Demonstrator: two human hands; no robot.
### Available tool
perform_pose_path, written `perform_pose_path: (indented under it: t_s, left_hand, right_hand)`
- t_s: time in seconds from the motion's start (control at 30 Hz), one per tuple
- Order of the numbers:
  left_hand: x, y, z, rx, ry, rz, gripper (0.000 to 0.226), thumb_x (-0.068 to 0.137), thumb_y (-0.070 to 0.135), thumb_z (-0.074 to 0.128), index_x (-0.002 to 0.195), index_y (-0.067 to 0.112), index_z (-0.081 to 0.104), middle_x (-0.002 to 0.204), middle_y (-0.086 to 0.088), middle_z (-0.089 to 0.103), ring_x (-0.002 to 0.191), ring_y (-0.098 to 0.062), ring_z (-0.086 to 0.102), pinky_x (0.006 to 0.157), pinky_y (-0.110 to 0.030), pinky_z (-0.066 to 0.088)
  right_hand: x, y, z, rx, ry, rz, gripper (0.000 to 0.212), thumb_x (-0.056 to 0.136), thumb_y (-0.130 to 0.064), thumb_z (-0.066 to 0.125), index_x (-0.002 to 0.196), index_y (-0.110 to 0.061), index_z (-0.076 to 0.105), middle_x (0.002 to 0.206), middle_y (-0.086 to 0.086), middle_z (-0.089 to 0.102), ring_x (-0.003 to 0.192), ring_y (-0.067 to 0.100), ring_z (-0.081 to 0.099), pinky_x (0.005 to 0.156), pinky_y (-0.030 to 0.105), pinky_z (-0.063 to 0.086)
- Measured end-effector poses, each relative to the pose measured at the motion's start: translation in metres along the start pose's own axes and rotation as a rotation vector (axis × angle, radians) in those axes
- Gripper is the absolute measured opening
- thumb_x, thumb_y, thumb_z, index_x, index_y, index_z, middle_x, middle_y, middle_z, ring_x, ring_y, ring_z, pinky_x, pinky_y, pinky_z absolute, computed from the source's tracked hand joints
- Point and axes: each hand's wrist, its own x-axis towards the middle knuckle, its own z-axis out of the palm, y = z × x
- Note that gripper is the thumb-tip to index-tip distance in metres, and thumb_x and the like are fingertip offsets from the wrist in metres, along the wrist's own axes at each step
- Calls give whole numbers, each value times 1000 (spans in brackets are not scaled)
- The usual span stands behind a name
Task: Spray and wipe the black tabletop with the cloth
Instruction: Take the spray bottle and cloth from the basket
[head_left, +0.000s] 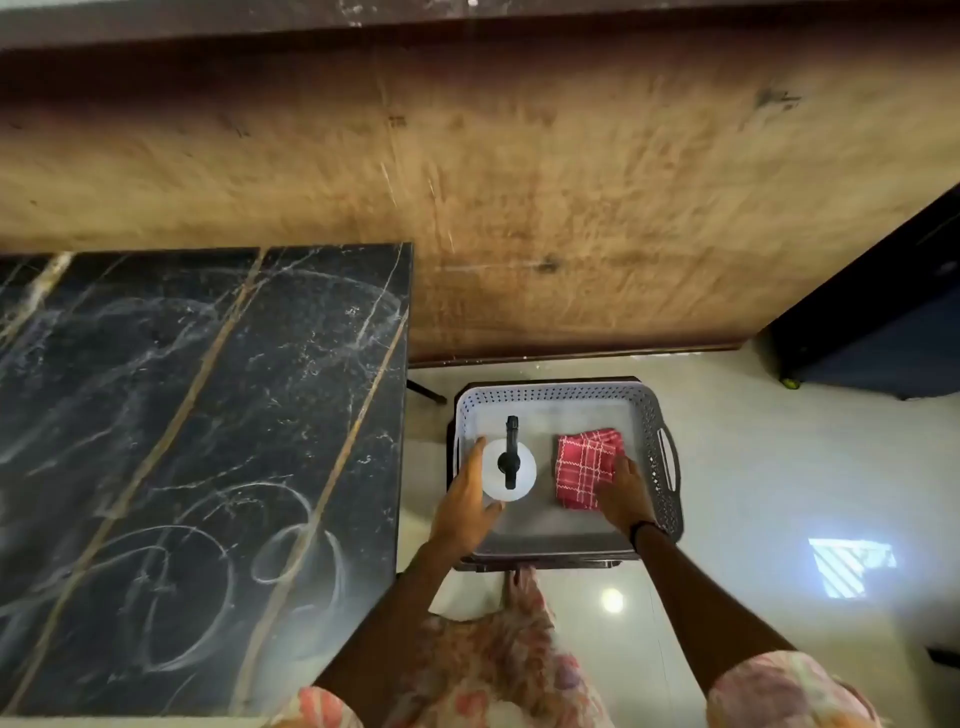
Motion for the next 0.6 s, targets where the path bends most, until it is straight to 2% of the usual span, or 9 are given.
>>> perform_pose_path:
  t_s: [0.1, 0.17, 0.23, 0.3, 0.4, 0.47, 0.6]
  left_hand:
    - [17, -8, 10, -34, 11, -26, 88, 82, 10, 66, 148, 21, 10, 159, -1, 15, 142, -28, 28, 111, -45, 32]
    - [26, -8, 12, -44, 24, -72, 89, 81, 16, 69, 148, 24, 11, 157, -2, 21, 134, -27, 40, 102, -50, 44]
    - [35, -7, 15, -42, 50, -73, 90, 79, 16, 71, 148, 28, 13, 152, -3, 31, 125, -25, 49, 94, -41, 48]
    - [44, -5, 14, -4, 54, -44, 93, 78, 15, 72, 146, 35, 14, 148, -2, 38, 124, -23, 50, 87, -34, 46]
    - [53, 0, 11, 72, 7, -38, 89, 77, 19, 74, 145, 35, 19, 139, -7, 47, 124, -28, 47, 88, -41, 46]
    - [57, 2, 8, 87, -16, -65, 85, 76, 20, 75, 143, 32, 24, 129, -11, 54, 117, -31, 52, 86, -41, 47]
    - [60, 3, 8, 168, -25, -56, 80, 77, 15, 71, 141, 26, 26, 118, -12, 61, 103, -35, 60, 75, -35, 46]
  right_hand:
    - [15, 4, 0, 8, 42, 88, 72, 80, -1, 58, 145, -4, 27, 138, 21, 41, 124, 39, 45, 102, 54, 42]
    - [17, 2, 0, -18, 52, 132, 71, 82, -6, 63, 144, -5, 28, 141, 19, 39, 127, 38, 41, 105, 53, 38]
    - [21, 4, 4, 13, 74, 159, 74, 80, -10, 68, 143, -6, 29, 142, 19, 38, 129, 39, 38, 107, 54, 34]
    - [25, 5, 5, 56, 94, 201, 79, 76, -10, 73, 142, -6, 29, 140, 21, 39, 128, 42, 39, 105, 56, 34]
    - [33, 12, 2, 114, 75, 249, 80, 71, -16, 82, 136, -5, 36, 131, 21, 48, 117, 40, 50, 97, 55, 44]
    - [39, 17, 0, 168, 43, 278, 73, 69, -19, 84, 128, -4, 44, 120, 18, 59, 106, 37, 59, 91, 53, 50]
    - [35, 13, -4, 230, -14, 249, 37, 77, -19, 78, 108, -7, 63, 104, 14, 70, 92, 29, 66, 84, 44, 55]
